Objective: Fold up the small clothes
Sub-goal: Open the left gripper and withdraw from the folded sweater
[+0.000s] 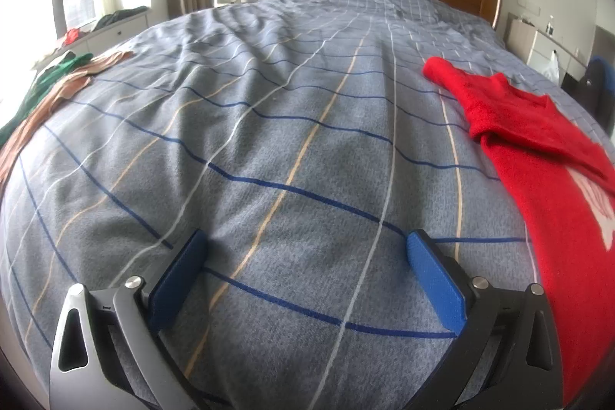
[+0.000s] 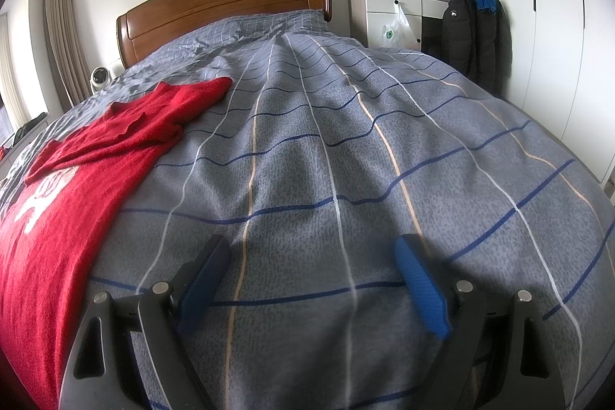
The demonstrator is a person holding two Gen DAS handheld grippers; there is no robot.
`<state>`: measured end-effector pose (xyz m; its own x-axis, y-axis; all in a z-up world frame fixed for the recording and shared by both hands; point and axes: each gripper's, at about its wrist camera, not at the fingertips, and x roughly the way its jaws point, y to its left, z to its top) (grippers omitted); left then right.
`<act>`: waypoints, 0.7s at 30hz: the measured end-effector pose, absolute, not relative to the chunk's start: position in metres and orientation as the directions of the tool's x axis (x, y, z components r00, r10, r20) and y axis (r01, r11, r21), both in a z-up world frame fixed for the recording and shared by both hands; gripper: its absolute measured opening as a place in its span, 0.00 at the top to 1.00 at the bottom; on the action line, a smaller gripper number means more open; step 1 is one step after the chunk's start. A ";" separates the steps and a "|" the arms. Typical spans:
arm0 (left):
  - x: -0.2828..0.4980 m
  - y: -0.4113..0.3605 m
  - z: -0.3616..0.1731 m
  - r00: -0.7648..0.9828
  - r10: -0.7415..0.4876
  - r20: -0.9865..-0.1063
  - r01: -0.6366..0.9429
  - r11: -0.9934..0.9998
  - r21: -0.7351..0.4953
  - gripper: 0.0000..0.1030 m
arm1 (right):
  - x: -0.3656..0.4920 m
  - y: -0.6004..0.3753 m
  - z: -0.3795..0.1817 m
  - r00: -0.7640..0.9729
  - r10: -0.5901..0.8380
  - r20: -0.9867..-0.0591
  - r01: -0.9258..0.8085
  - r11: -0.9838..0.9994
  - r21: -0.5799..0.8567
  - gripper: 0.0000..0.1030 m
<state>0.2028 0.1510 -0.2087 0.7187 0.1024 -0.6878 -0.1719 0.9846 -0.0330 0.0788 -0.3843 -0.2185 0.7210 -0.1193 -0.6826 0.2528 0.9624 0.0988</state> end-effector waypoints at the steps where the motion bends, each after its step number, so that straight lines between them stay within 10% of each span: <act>1: 0.203 0.151 -0.209 0.719 0.103 -0.688 -0.172 0.985 -0.033 0.00 | 0.079 -0.384 -0.219 0.721 -0.119 -0.683 0.253 0.962 0.099 0.16; 21: 0.201 0.151 -0.207 0.708 0.116 -0.697 -0.173 0.985 -0.011 0.00 | 0.079 -0.384 -0.218 0.721 -0.120 -0.683 0.252 0.963 0.098 0.16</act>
<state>0.2009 0.1513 -0.2074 0.7076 0.1163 -0.6970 -0.1727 0.9849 -0.0110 0.0790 -0.3837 -0.2182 0.7207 -0.1198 -0.6828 0.2525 0.9627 0.0975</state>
